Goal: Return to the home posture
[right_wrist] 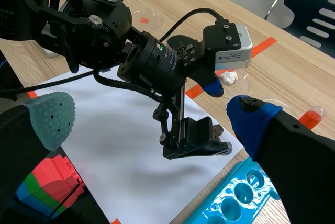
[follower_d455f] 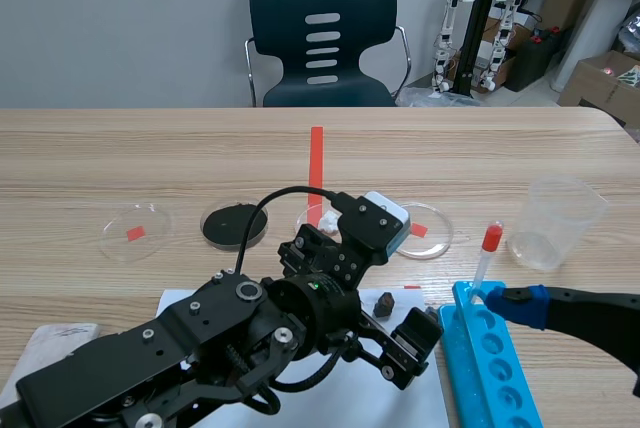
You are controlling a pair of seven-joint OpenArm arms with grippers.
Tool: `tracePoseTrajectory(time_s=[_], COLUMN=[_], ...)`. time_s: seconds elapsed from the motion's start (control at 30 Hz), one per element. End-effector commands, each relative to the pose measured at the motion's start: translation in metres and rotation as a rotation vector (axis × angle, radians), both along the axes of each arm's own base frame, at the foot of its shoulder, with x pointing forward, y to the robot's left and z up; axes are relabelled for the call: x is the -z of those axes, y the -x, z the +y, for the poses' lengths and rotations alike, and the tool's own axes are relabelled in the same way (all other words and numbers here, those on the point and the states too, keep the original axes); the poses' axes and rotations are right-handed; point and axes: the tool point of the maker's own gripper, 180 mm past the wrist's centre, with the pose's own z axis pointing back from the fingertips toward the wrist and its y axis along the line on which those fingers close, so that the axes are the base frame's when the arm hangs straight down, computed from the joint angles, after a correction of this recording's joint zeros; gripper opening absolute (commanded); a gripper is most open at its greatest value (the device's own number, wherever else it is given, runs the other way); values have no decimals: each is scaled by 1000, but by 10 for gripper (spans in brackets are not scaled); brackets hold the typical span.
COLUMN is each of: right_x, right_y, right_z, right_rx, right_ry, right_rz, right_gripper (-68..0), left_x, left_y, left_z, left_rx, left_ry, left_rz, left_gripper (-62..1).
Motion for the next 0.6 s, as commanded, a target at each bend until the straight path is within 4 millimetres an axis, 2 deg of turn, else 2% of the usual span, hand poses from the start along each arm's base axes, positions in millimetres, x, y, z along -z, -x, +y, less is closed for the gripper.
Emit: tracePoseTrajectory(time_s=[0.0,0.4,0.57], right_x=[-11,-11,-11], right_y=[-5,-5,-5], right_z=[1,1,1], right_rx=[8,8,8], right_ry=[-24,-24,-24], right_rz=[-33,-33,-33], right_gripper=[-69,-69,-69], left_x=[-9,-11,-27], left_y=[-2,-2,0], left_z=[-8,-2,12], left_rx=[2,9,21], left_ry=[33,33,73], left_rz=[-14,-20,-61], left_gripper=[14,14,14])
